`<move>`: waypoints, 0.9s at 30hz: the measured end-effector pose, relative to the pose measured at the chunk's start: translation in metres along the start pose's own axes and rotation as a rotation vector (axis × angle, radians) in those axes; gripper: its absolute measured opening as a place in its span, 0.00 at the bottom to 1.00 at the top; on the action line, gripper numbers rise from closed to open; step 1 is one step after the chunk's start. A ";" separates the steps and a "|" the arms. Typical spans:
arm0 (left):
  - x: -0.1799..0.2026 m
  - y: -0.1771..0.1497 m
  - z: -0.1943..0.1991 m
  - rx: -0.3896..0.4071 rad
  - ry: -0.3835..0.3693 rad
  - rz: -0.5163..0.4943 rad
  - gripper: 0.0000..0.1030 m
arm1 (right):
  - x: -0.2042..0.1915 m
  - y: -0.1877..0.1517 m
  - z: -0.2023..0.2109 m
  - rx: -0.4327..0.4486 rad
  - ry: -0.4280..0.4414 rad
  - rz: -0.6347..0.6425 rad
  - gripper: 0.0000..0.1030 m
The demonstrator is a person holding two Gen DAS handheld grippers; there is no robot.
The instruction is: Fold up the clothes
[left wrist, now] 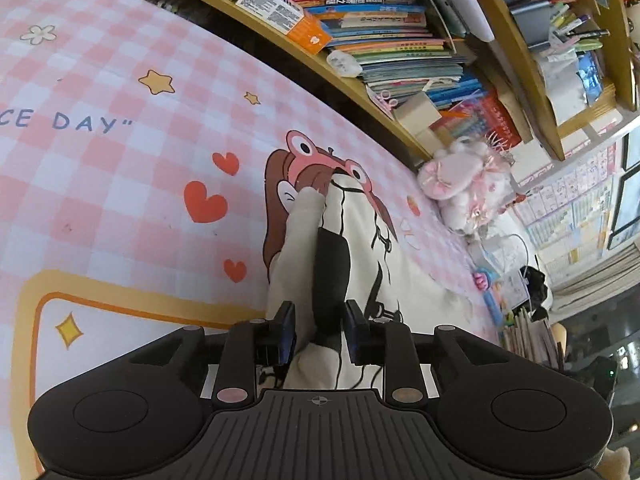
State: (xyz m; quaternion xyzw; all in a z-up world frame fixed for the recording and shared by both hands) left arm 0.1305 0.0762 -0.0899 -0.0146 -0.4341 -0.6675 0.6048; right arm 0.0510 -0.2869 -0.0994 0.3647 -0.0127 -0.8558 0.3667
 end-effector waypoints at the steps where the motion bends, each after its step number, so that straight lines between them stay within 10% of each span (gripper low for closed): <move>1: 0.001 0.000 -0.002 -0.003 0.004 -0.007 0.23 | 0.004 0.003 0.002 -0.006 0.032 -0.083 0.21; 7: 0.008 0.003 -0.010 -0.030 0.015 -0.042 0.10 | -0.002 0.007 -0.008 -0.067 0.104 -0.181 0.43; 9: 0.012 0.003 -0.010 -0.038 0.027 -0.068 0.08 | -0.009 0.002 -0.015 -0.081 0.068 -0.125 0.35; 11: 0.011 0.002 -0.012 -0.049 0.042 -0.074 0.07 | -0.020 -0.001 -0.007 -0.051 0.074 -0.046 0.04; 27: 0.011 0.012 -0.009 -0.028 0.074 -0.105 0.23 | 0.000 -0.008 -0.008 -0.010 0.034 0.034 0.18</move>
Point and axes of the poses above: each gripper's, at about its wrist camera, not at the fingertips, and z roughly against the way its jaws point, x to its right, y to its top, the point moved 7 cm from there along -z, roughly the way its jaws point, and after that the axes turned 13 degrees about -z, right-handed, at the moved point
